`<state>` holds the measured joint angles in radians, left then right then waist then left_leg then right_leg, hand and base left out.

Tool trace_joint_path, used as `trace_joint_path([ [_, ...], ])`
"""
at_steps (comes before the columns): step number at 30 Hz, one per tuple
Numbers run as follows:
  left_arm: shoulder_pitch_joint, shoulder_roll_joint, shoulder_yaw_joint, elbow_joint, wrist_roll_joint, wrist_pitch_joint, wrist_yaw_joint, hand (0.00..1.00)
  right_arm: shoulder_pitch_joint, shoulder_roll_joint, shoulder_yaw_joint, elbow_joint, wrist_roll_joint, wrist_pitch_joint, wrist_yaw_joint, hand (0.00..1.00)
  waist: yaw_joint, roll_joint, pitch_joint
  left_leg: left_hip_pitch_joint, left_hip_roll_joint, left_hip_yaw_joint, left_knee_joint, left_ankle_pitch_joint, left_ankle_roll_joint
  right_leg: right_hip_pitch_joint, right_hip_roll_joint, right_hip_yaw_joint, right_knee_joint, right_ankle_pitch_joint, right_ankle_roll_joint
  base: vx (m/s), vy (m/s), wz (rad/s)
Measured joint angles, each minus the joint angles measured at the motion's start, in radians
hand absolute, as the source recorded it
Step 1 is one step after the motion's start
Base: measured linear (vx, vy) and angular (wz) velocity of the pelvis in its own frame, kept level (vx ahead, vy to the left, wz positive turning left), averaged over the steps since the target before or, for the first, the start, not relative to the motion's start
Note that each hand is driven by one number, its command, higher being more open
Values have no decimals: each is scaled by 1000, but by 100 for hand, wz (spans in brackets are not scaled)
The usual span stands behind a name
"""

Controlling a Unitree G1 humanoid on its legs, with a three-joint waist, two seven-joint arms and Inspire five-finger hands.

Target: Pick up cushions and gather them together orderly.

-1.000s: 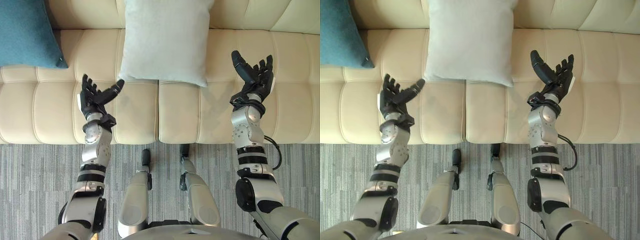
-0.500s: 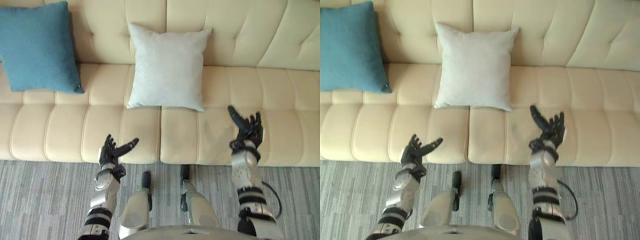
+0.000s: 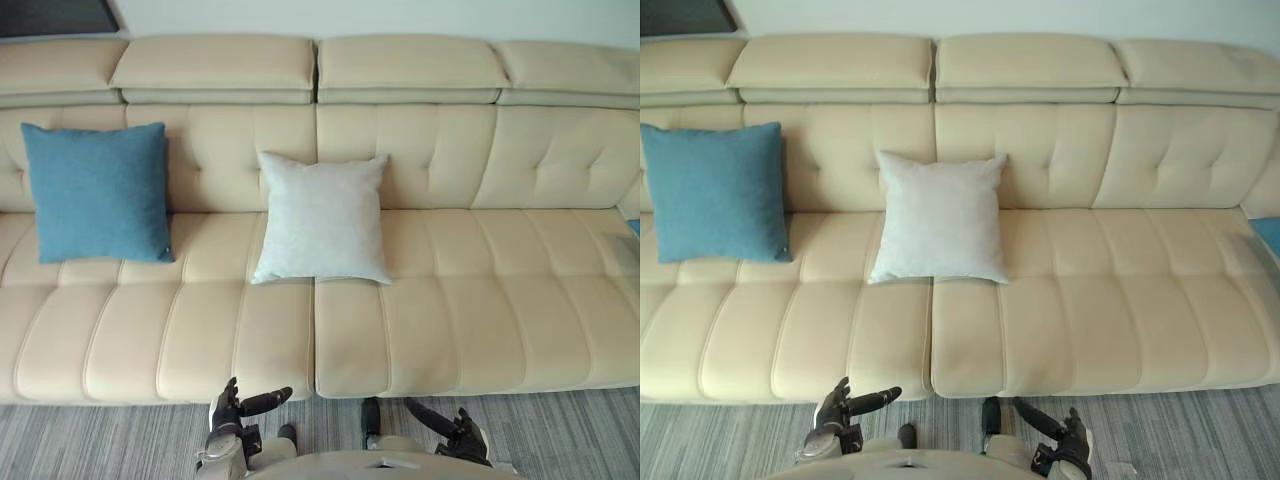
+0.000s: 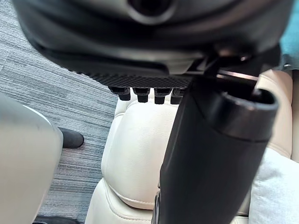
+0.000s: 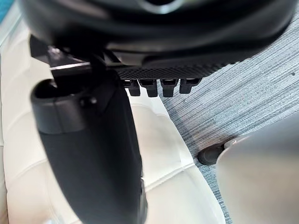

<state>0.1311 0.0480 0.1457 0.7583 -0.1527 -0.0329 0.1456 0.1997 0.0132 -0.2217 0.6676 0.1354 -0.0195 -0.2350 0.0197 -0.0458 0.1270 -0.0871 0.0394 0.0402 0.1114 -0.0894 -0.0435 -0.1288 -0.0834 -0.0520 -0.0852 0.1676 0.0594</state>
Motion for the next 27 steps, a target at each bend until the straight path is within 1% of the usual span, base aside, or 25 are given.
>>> trace_joint_path([
  [2, 8, -19, 8, 55, 53, 3, 3, 100, 34, 28, -27, 79, 0, 11, 11, 100, 1, 10, -24, 25, 10, 9, -4, -11, -4, 20, 8, 3, 0, -13, -4, 78, 19, -9],
  [3, 8, -21, 10, 59, 56, 4, 3, 100, 35, 31, -30, 86, 0, 11, 11, 100, 1, 10, -25, 28, 11, 10, -4, -12, -3, 23, 9, 3, 0, -14, -4, 73, 17, -19],
  [5, 9, -25, 36, 86, 86, 6, 9, 100, 41, 37, -65, 97, 1, 18, 18, 100, 2, 11, -34, 57, 24, 40, -6, -23, -7, 42, 20, 19, 0, -18, -7, 62, 18, -31],
  [8, 14, -25, 36, 104, 88, 6, 14, 100, 49, 37, -72, 114, -1, 19, 22, 100, 6, 6, -64, 81, 38, 66, -8, -33, -14, 49, 34, 37, 1, -20, -7, 72, 4, -26],
  [12, 6, -26, 35, 120, 88, 6, 15, 100, 38, 38, -68, 122, -28, 19, 28, 100, 16, 4, -63, 91, 56, 105, 14, -51, -21, 38, 51, 66, 24, -19, -9, 31, 0, -33],
  [13, -7, -25, 33, 121, 88, 6, 18, 100, 9, 37, -59, 137, -36, 21, 28, 100, 25, 6, -43, 74, 73, 125, 62, -74, -25, 12, 64, 68, 74, -29, -5, -97, -15, -42],
  [14, -15, -24, 29, 121, 88, 6, 19, 100, -1, 38, -48, 137, -37, 23, 27, 100, 28, 3, -37, 58, 83, 140, 90, -83, -25, -11, 71, 68, 104, -32, -2, -129, -15, -46],
  [15, -34, -16, 29, 116, 88, 6, 21, 100, -19, 36, -32, 136, -57, 23, 29, 100, 29, -4, -33, 17, 98, 170, 125, -84, -21, -46, 77, 68, 119, -18, 21, -174, -69, -36],
  [16, -55, -23, 36, 116, 89, 2, 23, 100, -59, 37, -28, 136, -58, 30, 28, 100, 35, 3, -9, -8, 130, 186, 143, -83, -14, -133, 67, -8, 377, -158, -19, -116, -60, -22],
  [17, -61, -21, 35, 116, 90, 3, 23, 100, -63, 38, -24, 136, -58, 31, 27, 100, 35, -1, -5, -15, 134, 187, 156, -83, -14, -156, 48, -36, 503, -217, -32, -66, -132, 4],
  [18, -61, -17, 34, 110, 97, 3, 24, 100, -61, 46, -15, 138, -65, 31, 26, 100, 34, -23, -5, -30, 133, 174, 198, -83, -14, -168, -12, -60, 720, -305, 15, 19, -171, 33],
  [19, -62, -12, 35, 101, 98, 4, 24, 100, -61, 47, 8, 148, -69, 31, 27, 100, 34, -48, -7, -58, 130, 166, 243, -85, -15, -171, -41, -56, 781, -326, 48, 0, -221, 45],
  [20, -71, -4, 35, 96, 100, 4, 23, 100, -69, 48, 15, 153, -78, 31, 28, 100, 33, -58, -4, -83, 129, 159, 279, -87, -15, -178, -35, -71, 784, -325, 53, -118, -212, 25],
  [21, -73, -34, 35, 95, 107, 4, 22, 100, -82, 43, 16, 150, -97, 30, 23, 100, 65, -31, -22, -112, 140, 154, 212, -70, -4, -139, 10, -69, 662, -356, 62, -147, -130, 1],
  [22, -71, -40, 36, 85, 108, -1, 22, 100, -91, 42, 17, 151, -98, 30, 18, 100, 78, -32, -14, -99, 145, 165, 194, -42, -35, -136, 5, -67, 701, -376, 66, -154, -198, 5],
  [23, -83, -39, 27, 62, 110, 0, 23, 100, -105, 47, 25, 153, -100, 33, 12, 100, 83, -60, 2, -116, 116, 162, 207, -23, -36, -75, -27, -56, 699, -452, 52, -86, -186, 13],
  [24, -91, -40, 26, 60, 110, 0, 25, 100, -109, 46, 28, 153, -103, 34, 12, 100, 84, -61, 4, -125, 113, 157, 214, -21, -38, -45, -19, -58, 651, -473, 24, -144, -235, 20],
  [25, -97, -51, 26, 54, 110, -1, 30, 100, -137, 33, 47, 152, -106, 34, 7, 100, 91, -32, 17, -150, 126, 148, 229, -13, -49, -8, 5, -81, 550, -480, 8, -224, -166, 10],
  [26, -99, -60, 22, 56, 110, 0, 31, 100, -155, 20, 55, 149, -110, 30, 5, 100, 89, 3, 25, -169, 146, 131, 226, 4, -56, 6, 34, -98, 494, -457, -31, -237, -131, 13],
  [27, -98, -65, 15, 56, 110, 0, 31, 100, -158, 17, 56, 149, -112, 30, 4, 100, 88, 12, 27, -172, 148, 119, 217, 14, -63, 12, 41, -107, 478, -450, -42, -264, -113, 44],
])
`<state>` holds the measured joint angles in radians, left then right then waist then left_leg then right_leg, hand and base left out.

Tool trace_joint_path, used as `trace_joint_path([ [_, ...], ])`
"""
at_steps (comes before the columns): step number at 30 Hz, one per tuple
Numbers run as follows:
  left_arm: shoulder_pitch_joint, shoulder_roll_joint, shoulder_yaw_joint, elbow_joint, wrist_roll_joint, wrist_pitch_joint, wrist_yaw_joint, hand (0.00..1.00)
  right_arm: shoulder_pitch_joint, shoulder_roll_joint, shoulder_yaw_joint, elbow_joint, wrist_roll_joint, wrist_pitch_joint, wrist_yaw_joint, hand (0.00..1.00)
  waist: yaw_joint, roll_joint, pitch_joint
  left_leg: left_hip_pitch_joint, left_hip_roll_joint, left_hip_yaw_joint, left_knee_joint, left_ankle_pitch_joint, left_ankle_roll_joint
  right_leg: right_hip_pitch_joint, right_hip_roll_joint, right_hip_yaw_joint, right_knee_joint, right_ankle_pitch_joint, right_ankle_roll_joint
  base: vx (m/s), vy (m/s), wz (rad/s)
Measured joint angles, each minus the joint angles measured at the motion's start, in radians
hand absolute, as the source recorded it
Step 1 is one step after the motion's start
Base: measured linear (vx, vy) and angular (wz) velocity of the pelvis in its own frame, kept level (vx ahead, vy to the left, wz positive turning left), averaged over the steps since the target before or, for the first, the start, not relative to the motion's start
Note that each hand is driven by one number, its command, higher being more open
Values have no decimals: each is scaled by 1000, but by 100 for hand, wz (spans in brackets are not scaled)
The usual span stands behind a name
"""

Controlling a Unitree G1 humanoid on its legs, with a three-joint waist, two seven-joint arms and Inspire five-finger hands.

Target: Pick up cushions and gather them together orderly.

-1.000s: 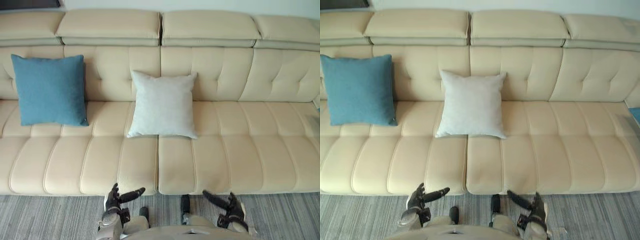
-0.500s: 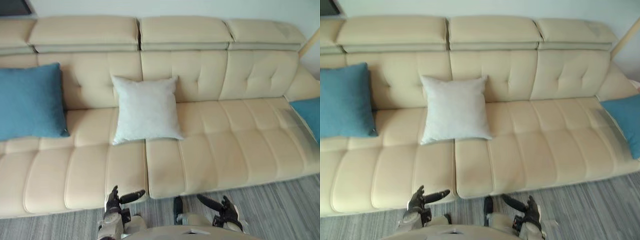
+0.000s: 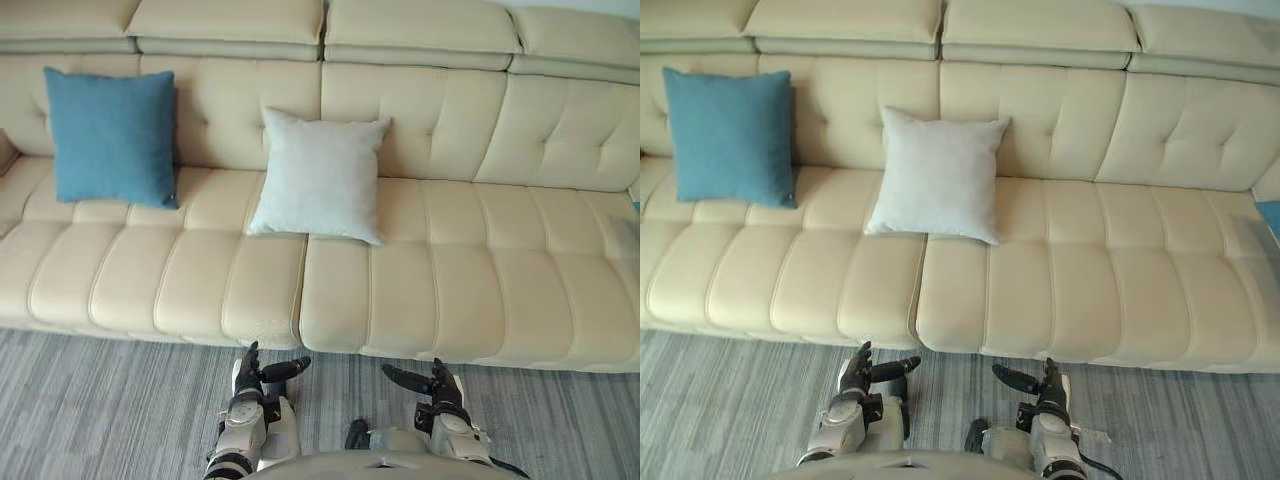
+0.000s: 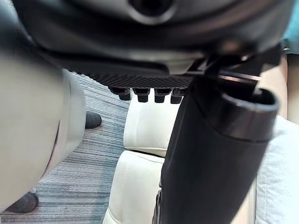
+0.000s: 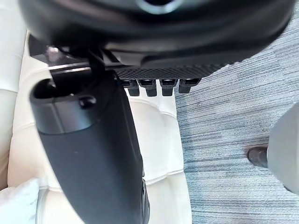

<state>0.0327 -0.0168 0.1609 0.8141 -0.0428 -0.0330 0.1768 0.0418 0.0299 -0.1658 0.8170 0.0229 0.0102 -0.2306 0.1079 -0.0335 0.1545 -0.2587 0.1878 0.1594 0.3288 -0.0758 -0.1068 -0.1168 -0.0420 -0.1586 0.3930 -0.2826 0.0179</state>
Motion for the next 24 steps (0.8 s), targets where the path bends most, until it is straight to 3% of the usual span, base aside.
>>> trace_joint_path([
  [1, 0, -7, -32, 0, 3, 0, -1, 100, -3, -3, 0, 1, -1, 0, -8, 100, -3, 16, 12, 1, 2, -26, -30, 42, -11, 13, 8, -34, -14, 11, -16, -196, -82, 54],
  [3, -1, -6, -55, -2, 15, 1, -1, 100, 4, 3, -1, 5, -1, 4, -14, 100, -7, 12, 22, 0, 4, -31, -85, 120, -19, 12, 11, -83, -21, 27, -35, -189, -86, 62],
  [4, 0, -3, -60, -3, 16, 1, 0, 100, 7, 4, -1, 4, -1, 4, -14, 100, -10, 11, 22, -1, 4, -34, -98, 130, -21, 11, 11, -95, -31, 35, -42, -181, -76, 52],
  [7, -14, -7, -65, -4, 19, 3, -2, 100, 9, -1, -9, 4, -1, 6, -17, 100, -13, 15, 35, -17, 11, -39, 12, 46, -4, -5, 3, -128, -14, 50, -62, -161, 3, 21],
  [9, -13, -8, -66, -3, 22, 3, -4, 100, 12, -6, -11, 6, -2, 7, -20, 100, -27, 8, 39, -3, 0, -69, 130, -41, 11, -24, -18, -123, 8, 54, -63, -143, 90, -4],
  [11, -7, -13, -66, 10, 37, 3, -6, 100, 13, -5, -11, 11, -1, 6, -19, 100, -42, 10, 38, 51, -13, -112, 158, -118, 5, -49, -25, -98, 7, 77, -45, -178, 191, -27],
  [12, -7, -15, -65, 24, 37, 4, -7, 100, 13, -2, -11, 23, -1, 7, -19, 100, -43, 20, 34, 90, -18, -119, 93, -161, 0, -70, -16, -76, 5, 90, -29, -185, 211, -41],
  [14, -16, -7, -61, 33, 42, 15, -7, 100, 18, 20, -13, 37, 1, 13, -13, 100, -43, 1, 34, 91, -26, -88, 72, -149, 15, -75, -27, -51, -31, 127, -7, -168, 196, -45],
  [16, -13, -4, -55, 41, 45, 15, -1, 100, 23, 24, -13, 38, 1, 10, -9, 100, -48, 1, 24, 98, -32, -58, 69, -148, 27, -62, -26, -22, -87, 174, 9, -118, 191, -42],
  [24, -17, -4, -45, 103, 66, 19, -3, 100, 28, 25, -51, 39, 18, 7, -5, 100, -58, 33, -6, 156, -40, 97, 30, -145, 49, -44, 1, 128, -224, 297, 30, -27, 91, -55],
])
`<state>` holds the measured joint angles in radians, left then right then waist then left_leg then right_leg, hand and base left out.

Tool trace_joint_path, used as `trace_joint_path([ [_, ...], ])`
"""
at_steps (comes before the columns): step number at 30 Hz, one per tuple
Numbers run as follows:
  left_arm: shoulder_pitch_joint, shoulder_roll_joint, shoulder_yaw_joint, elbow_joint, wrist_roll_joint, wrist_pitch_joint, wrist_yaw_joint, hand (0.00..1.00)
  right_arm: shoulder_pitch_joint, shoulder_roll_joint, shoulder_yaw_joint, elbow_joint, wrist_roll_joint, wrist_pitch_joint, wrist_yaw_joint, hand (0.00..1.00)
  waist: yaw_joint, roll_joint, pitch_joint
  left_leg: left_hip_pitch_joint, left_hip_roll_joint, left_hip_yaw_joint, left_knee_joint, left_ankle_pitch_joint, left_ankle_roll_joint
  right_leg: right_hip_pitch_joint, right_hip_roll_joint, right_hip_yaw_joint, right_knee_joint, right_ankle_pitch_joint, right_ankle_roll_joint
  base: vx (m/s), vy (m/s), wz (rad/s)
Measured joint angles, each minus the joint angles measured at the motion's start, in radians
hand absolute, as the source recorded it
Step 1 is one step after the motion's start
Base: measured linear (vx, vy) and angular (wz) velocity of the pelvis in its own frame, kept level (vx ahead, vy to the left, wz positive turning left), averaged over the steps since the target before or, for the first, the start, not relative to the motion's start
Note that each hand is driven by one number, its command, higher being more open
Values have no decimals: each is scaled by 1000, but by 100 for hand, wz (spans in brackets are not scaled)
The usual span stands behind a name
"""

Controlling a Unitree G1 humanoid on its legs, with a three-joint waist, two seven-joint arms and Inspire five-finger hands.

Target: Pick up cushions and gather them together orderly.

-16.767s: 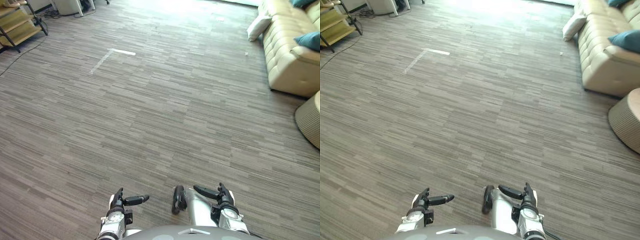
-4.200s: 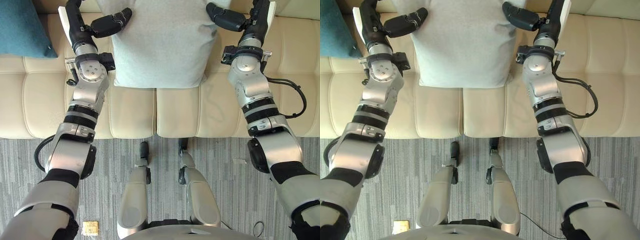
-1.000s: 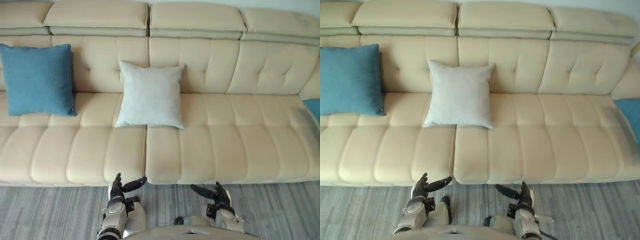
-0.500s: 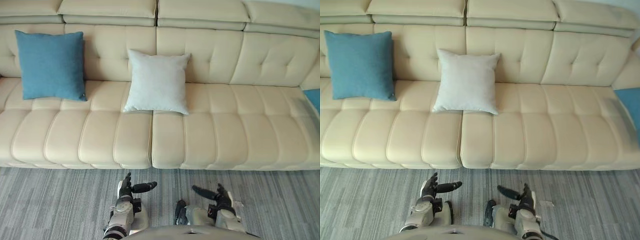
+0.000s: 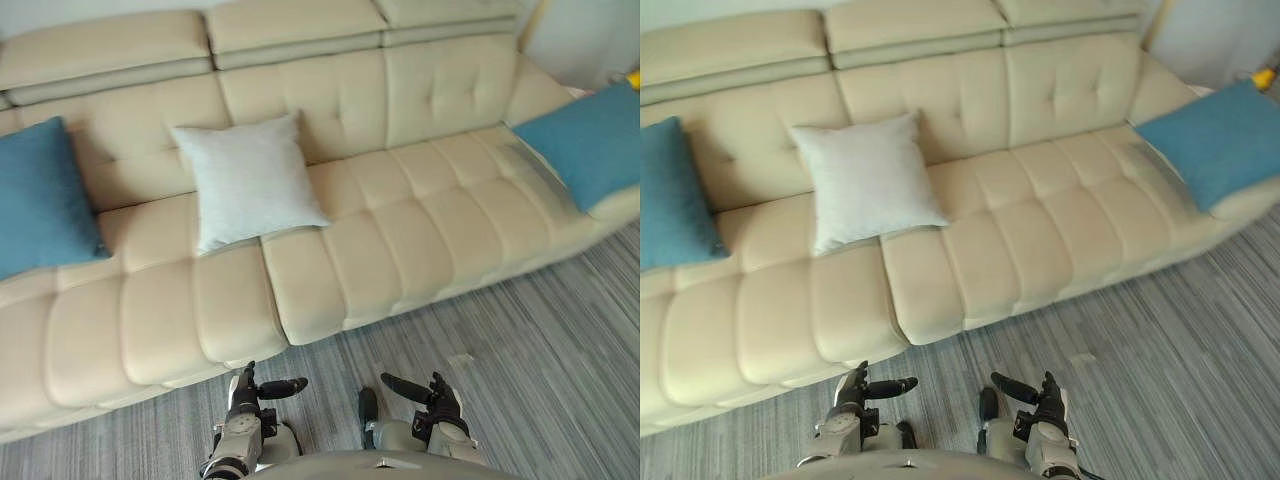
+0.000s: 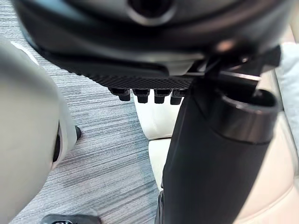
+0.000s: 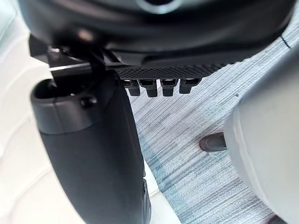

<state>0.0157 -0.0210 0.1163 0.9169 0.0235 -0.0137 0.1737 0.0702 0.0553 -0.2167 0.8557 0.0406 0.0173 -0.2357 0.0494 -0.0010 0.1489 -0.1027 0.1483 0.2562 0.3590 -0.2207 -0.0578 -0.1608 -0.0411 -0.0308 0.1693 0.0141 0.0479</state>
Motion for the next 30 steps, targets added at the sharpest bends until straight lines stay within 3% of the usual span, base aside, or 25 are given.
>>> trace_joint_path([
  [3, -5, 2, 21, 13, 28, 1, 1, 100, -12, 6, -1, 8, 0, 1, 0, 100, -4, -6, 1, 13, 27, 94, -4, -2, 1, -26, 27, 57, -50, 53, -13, 14, 8, -100],
  [4, -6, 2, 22, 12, 28, 1, 1, 100, -19, 9, -6, 13, 0, 2, 1, 100, -6, -5, 1, 17, 46, 145, -15, -2, 1, -42, 21, -3, -56, 38, -58, 8, -51, -103],
  [5, -5, -1, 23, 11, 28, 2, 1, 100, -29, 9, -20, 22, 0, 1, 2, 100, -6, 6, 5, 31, 73, 195, -25, 1, -4, -62, -15, -167, -6, -1, -114, 21, -53, -110],
  [6, -2, 1, 23, 10, 28, 2, 1, 100, -37, 9, -23, 31, 0, 1, 2, 100, -6, 13, 7, 41, 82, 217, -30, 3, -8, -68, -33, -235, 19, -12, -129, 60, -77, -138],
  [7, 8, 16, 21, 11, 28, 4, 3, 100, -52, 8, -27, 54, -1, 1, 1, 100, -7, 3, 1, 81, 93, 286, -45, 10, -20, -67, -78, -410, 56, -35, -161, 111, -119, -141],
  [8, 8, 32, 18, 15, 28, 5, 2, 100, -58, 6, -29, 69, -1, -1, 1, 100, -12, -2, -2, 105, 92, 309, -50, 15, -28, -60, -89, -480, 59, -30, -130, 128, -137, -134],
  [11, -16, 46, 7, 22, 28, 4, 1, 100, -81, -45, -28, 120, -1, -6, 0, 100, -23, 24, 8, 159, 105, 270, -111, 30, -45, -52, -13, -432, 24, -22, -122, 165, -206, -111],
  [14, -22, 53, -24, 33, 29, 2, -2, 100, -76, -75, -30, 144, -1, -1, -5, 100, -28, 33, 11, 186, 136, 260, -58, 43, -37, -28, 45, -354, -14, -17, -130, 106, -138, -102],
  [15, -22, 51, -32, 39, 30, 1, -7, 100, -70, -89, -31, 146, -1, 0, -8, 100, -31, 37, 14, 185, 163, 254, 16, 45, -35, -11, 68, -323, -30, -21, -129, 117, -170, -99],
  [16, -19, 45, -31, 51, 30, 2, -11, 100, -59, -102, -34, 148, -1, 0, -9, 100, -32, 50, 24, 145, 222, 233, 189, 54, -21, 24, 104, -279, -55, -27, -137, 119, -174, -106],
  [18, 2, 34, -32, 51, 30, 0, -15, 100, -51, -107, -37, 150, -1, 2, -11, 100, -31, 63, 41, 64, 262, 128, 429, 67, 32, 69, 134, -222, -74, -35, -151, 138, -135, -102],
  [20, 2, 36, -30, 27, 30, -10, -20, 100, -49, -114, -45, 150, -2, 5, -20, 100, -30, 66, 57, -33, 199, 11, 539, -19, 4, 89, 141, -170, -73, -43, -169, 152, -46, -86],
  [21, 3, 36, -30, 8, 29, -17, -17, 100, -49, -118, -50, 155, -1, 5, -23, 100, -25, 60, 73, -83, 134, -44, 542, -56, 1, 113, 140, -131, -81, -45, -177, 182, 1, -80],
  [23, 7, 41, -30, -1, 28, -21, -15, 100, -46, -118, -57, 165, -2, 6, -27, 100, 2, 56, 77, -151, 35, -110, 439, -68, 5, 141, 136, -73, -90, -51, -184, 150, 33, -94],
  [24, 10, 43, -29, -1, 28, -21, -13, 100, -46, -115, -58, 164, -2, 6, -28, 100, 4, 57, 78, -168, 15, -121, 395, -68, 5, 150, 136, -57, -91, -56, -187, 221, 81, -93],
  [27, 12, 32, -7, -30, 24, -21, -6, 100, -46, -101, -56, 151, -3, 7, -31, 100, 17, 57, 87, -241, -76, -163, 143, -31, -1, 193, 124, 13, -85, -102, -187, 224, 85, -61],
  [30, 15, 19, 19, -41, 23, -28, -6, 100, -51, -99, -47, 148, -5, 8, -31, 100, 55, 64, 81, -253, -102, -183, -85, 70, -8, 233, 131, 104, -81, -157, -169, 442, 148, -87],
])
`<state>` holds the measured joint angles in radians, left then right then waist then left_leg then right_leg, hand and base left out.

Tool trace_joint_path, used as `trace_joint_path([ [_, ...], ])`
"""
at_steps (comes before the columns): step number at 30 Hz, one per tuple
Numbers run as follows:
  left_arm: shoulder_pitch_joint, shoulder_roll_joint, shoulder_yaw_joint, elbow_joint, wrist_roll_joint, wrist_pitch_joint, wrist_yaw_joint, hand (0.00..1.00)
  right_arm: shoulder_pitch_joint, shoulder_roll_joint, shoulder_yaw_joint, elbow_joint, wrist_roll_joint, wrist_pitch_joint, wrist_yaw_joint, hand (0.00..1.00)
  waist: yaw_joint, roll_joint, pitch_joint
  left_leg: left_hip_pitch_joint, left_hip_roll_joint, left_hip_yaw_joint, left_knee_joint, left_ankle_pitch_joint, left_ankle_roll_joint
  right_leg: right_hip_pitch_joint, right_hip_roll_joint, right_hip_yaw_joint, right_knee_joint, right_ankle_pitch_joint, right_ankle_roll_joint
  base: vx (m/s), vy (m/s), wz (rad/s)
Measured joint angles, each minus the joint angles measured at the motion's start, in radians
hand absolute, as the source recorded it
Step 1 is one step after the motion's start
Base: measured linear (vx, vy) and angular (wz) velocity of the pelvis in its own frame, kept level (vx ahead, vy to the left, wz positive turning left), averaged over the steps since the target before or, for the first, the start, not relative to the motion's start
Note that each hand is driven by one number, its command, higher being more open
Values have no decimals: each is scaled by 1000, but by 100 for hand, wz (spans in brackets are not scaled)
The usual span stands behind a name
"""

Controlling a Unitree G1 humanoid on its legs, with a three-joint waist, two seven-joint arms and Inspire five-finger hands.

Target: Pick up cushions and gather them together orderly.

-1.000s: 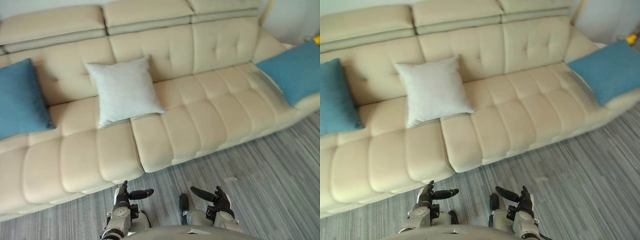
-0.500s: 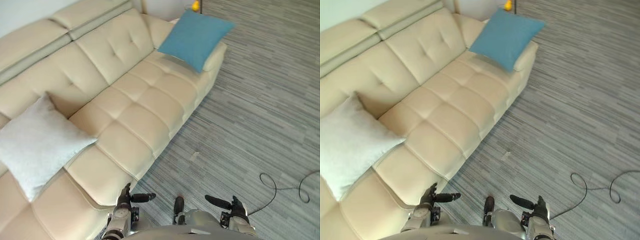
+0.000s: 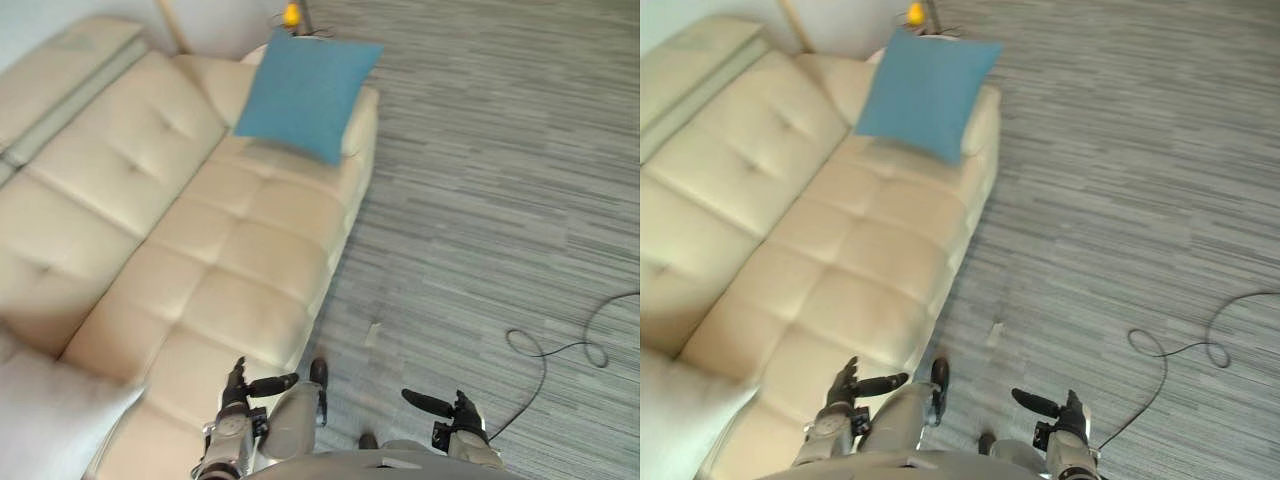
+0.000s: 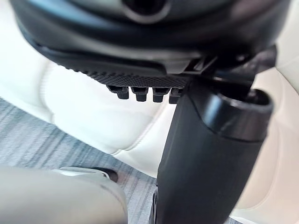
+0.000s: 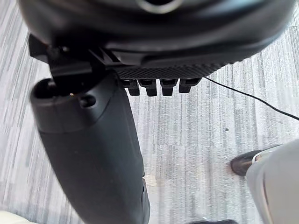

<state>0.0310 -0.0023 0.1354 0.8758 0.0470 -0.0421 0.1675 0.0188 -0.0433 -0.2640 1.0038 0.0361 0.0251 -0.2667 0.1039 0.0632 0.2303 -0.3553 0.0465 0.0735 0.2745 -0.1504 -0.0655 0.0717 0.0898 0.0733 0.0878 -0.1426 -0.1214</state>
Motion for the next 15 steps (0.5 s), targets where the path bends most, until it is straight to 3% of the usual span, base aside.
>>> trace_joint_path([
  [1, 9, 2, 10, 0, -7, -1, 1, 100, -3, 2, 2, 0, 0, 0, 0, 100, 5, 5, -11, -3, 0, -29, -18, 27, 15, 9, 11, 38, 20, -33, 4, 590, 183, -85],
  [3, 23, 16, 25, -4, -21, 1, 1, 100, -2, 12, 12, 0, -5, 0, 2, 100, 9, -10, -35, -2, -12, -36, 37, 85, 46, -8, 2, 90, 109, -117, 21, 491, 145, -94],
  [4, 37, 34, 37, -9, -31, 1, 4, 100, 14, 32, 12, -6, -19, 0, 3, 100, 14, -50, -59, 7, -13, 16, 93, 96, 53, -47, -19, 107, 252, -196, 89, 536, 144, -104],
  [5, 37, 61, 36, 5, -37, 5, 6, 100, 21, 48, 12, -7, -36, -2, 9, 100, 14, -83, -68, 40, -24, 56, 124, 44, 71, -89, -48, 81, 409, -232, 179, 653, 169, -93],
  [6, 37, 67, 34, 10, -37, 7, 7, 100, 23, 50, 13, -8, -36, -2, 11, 100, 11, -89, -69, 54, -25, 65, 134, 29, 76, -107, -58, 63, 471, -231, 223, 671, 150, -63],
  [7, 39, 84, 4, 18, -37, 16, 8, 100, 27, 48, 11, -10, -40, -1, 18, 100, -3, -92, -66, 124, -25, 79, 156, -34, 104, -190, -105, -41, 729, -180, 351, 574, 123, -34],
  [8, 39, 87, -15, 18, -36, 22, 9, 100, 31, 44, 10, -12, -43, -1, 19, 100, -8, -92, -64, 158, -28, 79, 155, -55, 110, -221, -138, -100, 826, -185, 330, 675, 124, -24],
  [9, 38, 84, -34, 18, -37, 25, 9, 100, 38, 37, 10, -20, -45, -2, 21, 100, -14, -88, -59, 221, -26, 78, 141, -86, 115, -258, -189, -185, 920, -203, 273, 435, 52, 0],
  [10, 39, 83, -38, 18, -37, 25, 10, 100, 38, 37, 10, -25, -43, -2, 23, 100, -15, -87, -58, 243, -24, 77, 133, -94, 116, -270, -203, -208, 933, -207, 257, 435, 28, 1],
  [11, 38, 84, -46, 22, -37, 28, 10, 100, 32, 35, 10, -32, -44, -5, 22, 100, -23, -78, -50, 300, -15, 75, 104, -105, 114, -294, -229, -260, 922, -218, 218, 539, -30, 1],
  [13, 37, 77, -51, 29, -36, 29, 11, 100, 18, 31, 16, -33, -57, -8, 27, 100, -34, -67, -39, 414, 17, 66, 21, -106, 113, -331, -235, -332, 771, -238, 181, 649, -98, 7],
  [15, 37, 76, -52, 35, -36, 29, 12, 100, 5, 32, 18, -39, -55, -10, 27, 100, -48, -67, -39, 465, 51, 54, -14, -106, 112, -393, -222, -348, 598, -210, 174, 498, -165, 21],
])
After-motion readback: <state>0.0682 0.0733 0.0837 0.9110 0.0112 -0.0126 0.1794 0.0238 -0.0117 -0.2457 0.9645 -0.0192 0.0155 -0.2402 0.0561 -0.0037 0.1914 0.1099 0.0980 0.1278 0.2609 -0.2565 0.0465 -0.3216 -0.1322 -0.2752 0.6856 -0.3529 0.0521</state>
